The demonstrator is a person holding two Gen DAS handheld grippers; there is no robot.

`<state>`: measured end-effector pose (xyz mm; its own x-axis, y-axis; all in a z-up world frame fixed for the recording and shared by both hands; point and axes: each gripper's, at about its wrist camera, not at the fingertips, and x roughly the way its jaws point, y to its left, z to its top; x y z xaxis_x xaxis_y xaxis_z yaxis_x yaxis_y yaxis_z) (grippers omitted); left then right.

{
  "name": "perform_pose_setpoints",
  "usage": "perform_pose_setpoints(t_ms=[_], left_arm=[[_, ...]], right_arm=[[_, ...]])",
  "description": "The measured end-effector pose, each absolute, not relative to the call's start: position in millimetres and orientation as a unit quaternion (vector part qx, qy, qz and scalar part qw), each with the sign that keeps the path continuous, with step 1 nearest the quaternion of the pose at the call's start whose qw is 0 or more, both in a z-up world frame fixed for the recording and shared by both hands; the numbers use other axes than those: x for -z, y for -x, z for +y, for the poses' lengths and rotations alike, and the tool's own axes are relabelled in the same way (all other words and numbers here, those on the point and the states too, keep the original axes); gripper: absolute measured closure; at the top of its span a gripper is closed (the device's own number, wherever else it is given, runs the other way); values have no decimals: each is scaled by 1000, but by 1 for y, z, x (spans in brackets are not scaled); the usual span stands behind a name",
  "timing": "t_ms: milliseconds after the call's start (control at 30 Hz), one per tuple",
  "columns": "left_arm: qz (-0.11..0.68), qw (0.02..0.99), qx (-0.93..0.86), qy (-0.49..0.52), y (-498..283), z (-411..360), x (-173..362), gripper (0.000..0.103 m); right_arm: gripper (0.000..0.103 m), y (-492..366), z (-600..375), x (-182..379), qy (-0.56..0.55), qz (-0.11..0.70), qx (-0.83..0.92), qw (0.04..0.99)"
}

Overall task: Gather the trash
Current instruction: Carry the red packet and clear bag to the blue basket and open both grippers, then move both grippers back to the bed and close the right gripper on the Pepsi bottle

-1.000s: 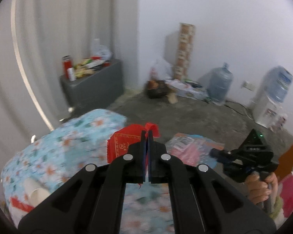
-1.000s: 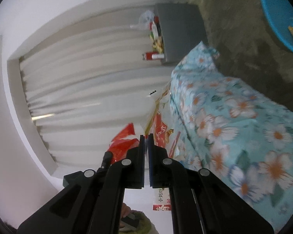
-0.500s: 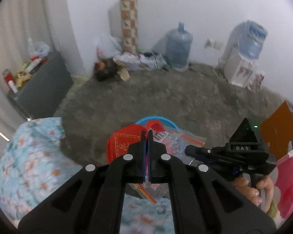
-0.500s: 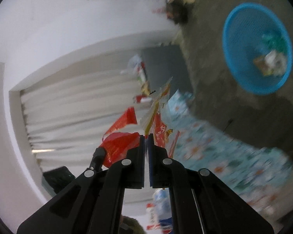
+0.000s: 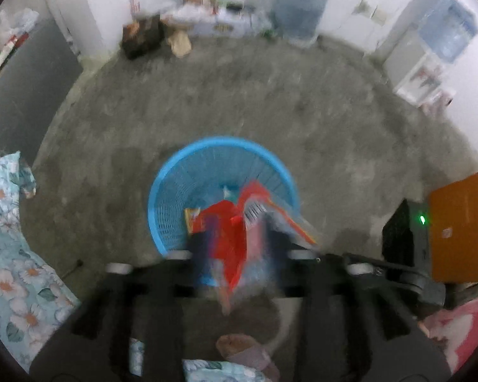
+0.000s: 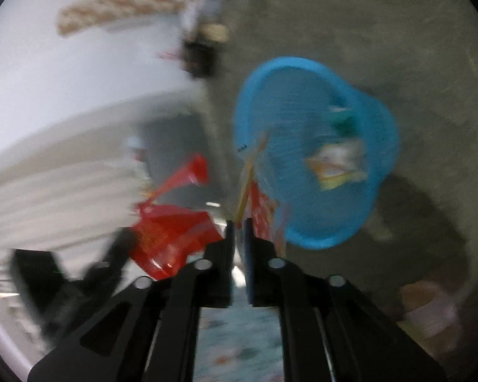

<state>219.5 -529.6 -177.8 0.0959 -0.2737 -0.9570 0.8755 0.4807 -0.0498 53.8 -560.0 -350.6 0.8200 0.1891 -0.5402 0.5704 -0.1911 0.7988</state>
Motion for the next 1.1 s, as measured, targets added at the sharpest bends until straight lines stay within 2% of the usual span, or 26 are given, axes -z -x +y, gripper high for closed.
perform_pose_setpoints(t_ms=[33, 100, 167, 333, 433, 533, 600, 700, 867, 933, 1100], left_arm=[[525, 683, 414, -293, -221, -533, 185, 52], [528, 684, 411, -291, -223, -532, 192, 50], [526, 685, 414, -288, -222, -530, 193, 45], [502, 697, 417, -298, -215, -521, 173, 41], [486, 709, 421, -289, -207, -506, 138, 38], [446, 726, 428, -302, -191, -474, 89, 35], [422, 739, 429, -304, -183, -450, 60, 29], [382, 764, 433, -289, -170, -394, 4, 25], [326, 831, 408, -190, -156, -257, -80, 19], [309, 860, 374, -156, -153, -194, -99, 19], [297, 921, 234, -93, -145, -48, -107, 19]], right_arm=[[63, -55, -562, 358, -749, 270, 185, 576], [62, -51, -562, 366, -747, 277, 201, 569], [56, -45, -560, 364, -749, 264, 200, 574], [55, -25, -546, 339, -732, 245, 219, 597], [54, -17, -533, 318, -728, 228, 223, 607], [44, -12, -516, 290, -709, 218, 221, 633], [43, -12, -500, 267, -689, 225, 214, 655], [41, -17, -479, 230, -658, 240, 197, 686], [35, -33, -437, 152, -582, 264, 147, 755], [29, -38, -418, 127, -551, 271, 127, 779], [28, -63, -363, 87, -493, 310, 67, 810]])
